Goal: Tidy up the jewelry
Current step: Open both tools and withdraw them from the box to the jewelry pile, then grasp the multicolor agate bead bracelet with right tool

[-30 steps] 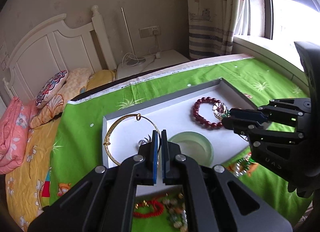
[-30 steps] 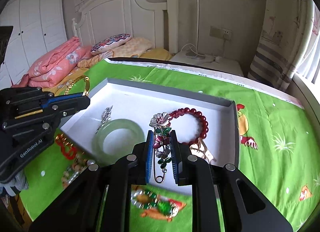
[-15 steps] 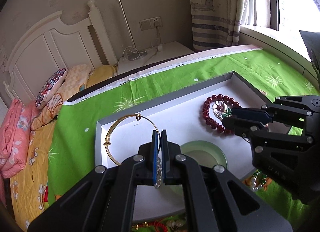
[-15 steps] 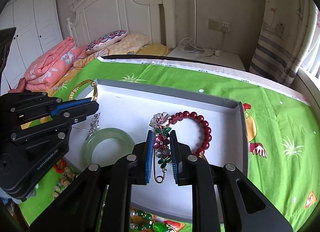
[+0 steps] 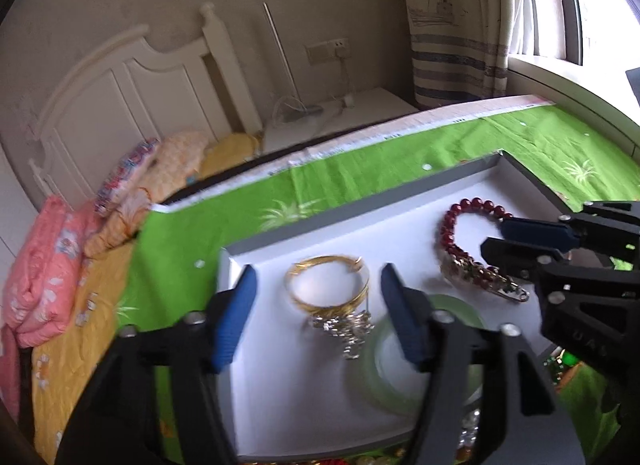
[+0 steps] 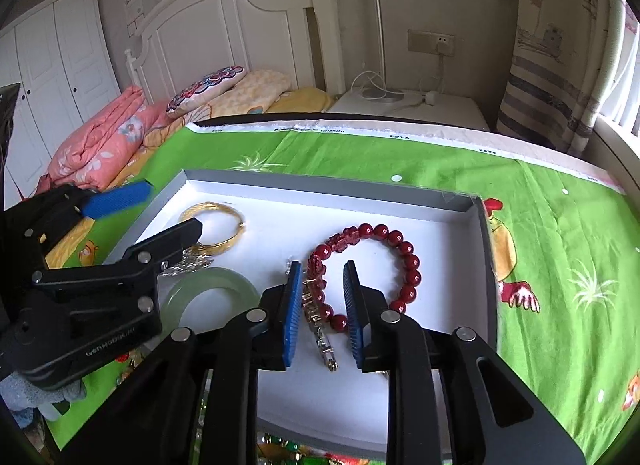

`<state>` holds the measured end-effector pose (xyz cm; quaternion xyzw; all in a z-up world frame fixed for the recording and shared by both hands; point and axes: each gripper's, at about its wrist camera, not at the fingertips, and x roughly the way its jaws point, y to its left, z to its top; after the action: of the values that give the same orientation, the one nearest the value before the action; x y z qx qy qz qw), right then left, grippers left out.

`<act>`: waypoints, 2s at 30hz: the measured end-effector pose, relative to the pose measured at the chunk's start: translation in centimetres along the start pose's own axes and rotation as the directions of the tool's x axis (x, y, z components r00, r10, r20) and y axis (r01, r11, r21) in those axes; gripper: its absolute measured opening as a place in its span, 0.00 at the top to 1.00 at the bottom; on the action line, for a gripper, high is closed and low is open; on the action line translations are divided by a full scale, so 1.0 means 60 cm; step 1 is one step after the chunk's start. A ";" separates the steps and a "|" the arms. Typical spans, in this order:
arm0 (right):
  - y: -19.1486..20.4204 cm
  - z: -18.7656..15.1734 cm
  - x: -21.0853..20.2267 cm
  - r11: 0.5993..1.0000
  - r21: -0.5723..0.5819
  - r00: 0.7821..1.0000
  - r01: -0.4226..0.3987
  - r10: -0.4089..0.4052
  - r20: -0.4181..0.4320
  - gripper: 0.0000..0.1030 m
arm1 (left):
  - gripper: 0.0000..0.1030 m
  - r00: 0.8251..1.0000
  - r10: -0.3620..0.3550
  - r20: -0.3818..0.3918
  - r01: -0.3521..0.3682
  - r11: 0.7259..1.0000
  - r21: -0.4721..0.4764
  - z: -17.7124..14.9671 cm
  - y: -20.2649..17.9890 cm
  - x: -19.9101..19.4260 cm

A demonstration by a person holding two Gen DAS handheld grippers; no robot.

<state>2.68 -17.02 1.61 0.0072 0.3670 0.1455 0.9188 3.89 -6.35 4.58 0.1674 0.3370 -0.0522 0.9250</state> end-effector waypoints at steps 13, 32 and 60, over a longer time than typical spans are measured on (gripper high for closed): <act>0.021 -0.065 -0.081 0.998 0.004 0.997 -0.069 0.069 0.044 0.44 | 0.14 0.993 0.100 0.063 -0.099 0.995 -0.020 -0.041 0.003 -0.089; 0.097 -0.182 -0.138 0.987 -0.108 0.990 -0.116 0.106 -0.088 0.34 | 0.02 0.987 0.149 -0.058 -0.160 0.945 -0.287 -0.236 0.117 -0.172; 0.244 -0.160 -0.060 0.916 -0.393 0.990 -0.087 0.036 -0.135 0.60 | 0.02 0.997 0.049 -0.062 -0.067 0.937 -0.344 -0.265 0.138 -0.159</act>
<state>-10.15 -4.88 -1.21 -0.1770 0.3862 0.2461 0.8712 -11.33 6.77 1.59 0.0136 0.3602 0.0396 0.9320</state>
